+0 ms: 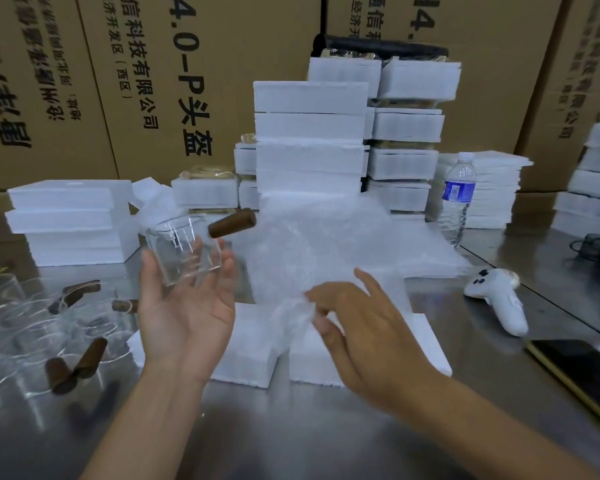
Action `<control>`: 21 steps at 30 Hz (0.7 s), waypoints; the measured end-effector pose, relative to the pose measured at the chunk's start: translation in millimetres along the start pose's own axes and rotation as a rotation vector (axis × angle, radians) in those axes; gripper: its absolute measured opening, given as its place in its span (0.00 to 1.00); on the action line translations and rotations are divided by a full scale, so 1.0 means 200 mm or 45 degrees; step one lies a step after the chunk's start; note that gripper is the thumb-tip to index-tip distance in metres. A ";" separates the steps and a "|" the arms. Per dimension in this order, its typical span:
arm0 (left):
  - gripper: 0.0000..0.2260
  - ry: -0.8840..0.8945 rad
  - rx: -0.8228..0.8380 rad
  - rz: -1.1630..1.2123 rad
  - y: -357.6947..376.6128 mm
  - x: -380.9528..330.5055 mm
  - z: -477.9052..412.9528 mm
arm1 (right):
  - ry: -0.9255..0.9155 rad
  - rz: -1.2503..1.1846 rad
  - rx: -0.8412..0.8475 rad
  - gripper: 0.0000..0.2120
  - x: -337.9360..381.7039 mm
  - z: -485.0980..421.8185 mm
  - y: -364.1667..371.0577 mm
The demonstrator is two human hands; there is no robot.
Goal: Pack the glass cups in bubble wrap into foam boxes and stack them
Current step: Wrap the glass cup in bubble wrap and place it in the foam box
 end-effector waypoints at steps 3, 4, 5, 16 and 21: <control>0.26 0.047 -0.007 0.037 0.00 -0.04 0.00 | -0.024 0.173 0.132 0.12 0.03 0.03 0.10; 0.27 0.054 0.001 0.041 0.00 -0.04 -0.01 | -0.030 0.185 0.192 0.12 0.04 0.04 0.14; 0.27 0.052 0.011 0.037 0.00 -0.04 -0.01 | -0.035 0.172 0.250 0.13 0.05 0.05 0.17; 0.28 -0.196 0.157 -0.449 0.08 0.20 0.02 | 0.652 -0.529 -0.207 0.18 -0.25 0.15 0.06; 0.34 -0.246 0.220 -0.731 0.10 0.29 0.04 | 0.393 -0.378 0.017 0.13 -0.26 0.10 0.04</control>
Point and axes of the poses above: each hand's wrist, its own z-axis away from the middle knuckle, its own y-axis out of the palm, x = y × z, the point moved 9 cm from there along -z, towards the middle knuckle, and after that the axes turned 4 degrees about -y, right-handed, at the moved point
